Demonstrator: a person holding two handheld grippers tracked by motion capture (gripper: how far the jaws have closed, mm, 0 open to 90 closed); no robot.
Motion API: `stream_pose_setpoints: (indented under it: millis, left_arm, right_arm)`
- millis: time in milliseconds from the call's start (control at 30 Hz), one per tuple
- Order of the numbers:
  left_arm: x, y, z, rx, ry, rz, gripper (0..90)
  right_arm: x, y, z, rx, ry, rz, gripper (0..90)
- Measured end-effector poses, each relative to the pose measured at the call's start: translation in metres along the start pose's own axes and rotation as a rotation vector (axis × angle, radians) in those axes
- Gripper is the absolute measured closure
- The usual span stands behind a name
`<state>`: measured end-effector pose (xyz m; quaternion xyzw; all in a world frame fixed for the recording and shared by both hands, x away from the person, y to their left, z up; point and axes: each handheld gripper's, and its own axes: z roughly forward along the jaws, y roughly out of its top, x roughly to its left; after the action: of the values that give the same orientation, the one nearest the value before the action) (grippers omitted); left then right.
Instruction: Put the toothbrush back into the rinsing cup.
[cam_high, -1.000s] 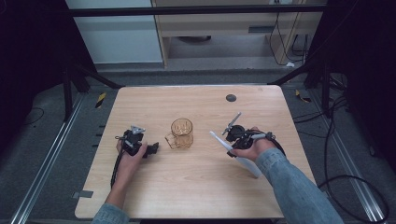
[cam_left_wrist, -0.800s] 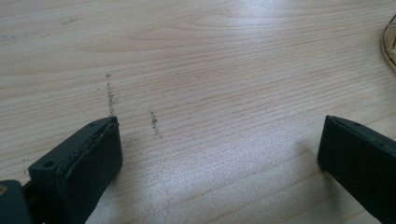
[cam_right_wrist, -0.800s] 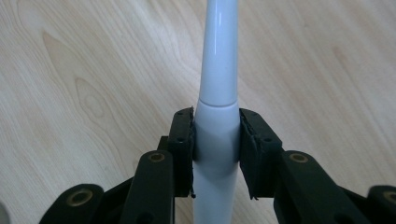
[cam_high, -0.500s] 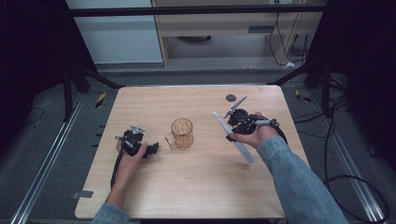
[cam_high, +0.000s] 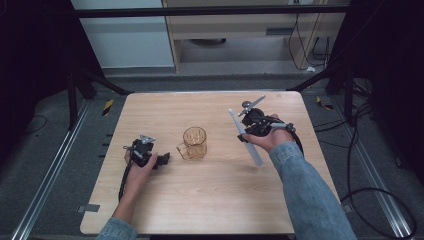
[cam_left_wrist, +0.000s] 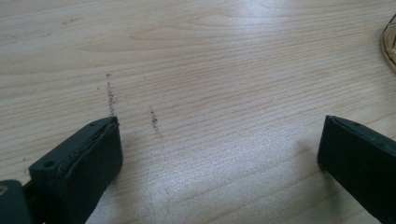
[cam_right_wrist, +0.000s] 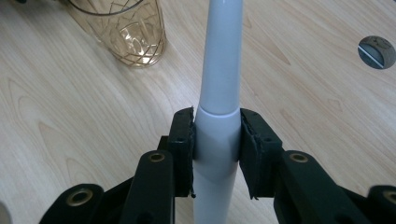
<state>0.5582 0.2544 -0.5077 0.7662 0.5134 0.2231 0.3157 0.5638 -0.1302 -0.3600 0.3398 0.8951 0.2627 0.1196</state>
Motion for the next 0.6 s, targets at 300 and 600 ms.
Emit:
stream_pose_setpoints:
  millis: [300, 600]
  left_arm:
    - [0.000, 0.001, 0.000, 0.003, 0.000, 0.000, 0.0]
    - [0.001, 0.001, 0.001, 0.003, -0.001, 0.002, 0.0]
  right_arm:
    - [-0.008, 0.005, 0.000, -0.062, -0.017, 0.035, 67.6]
    - [-0.008, 0.011, -0.001, -0.114, -0.040, 0.042, 67.6]
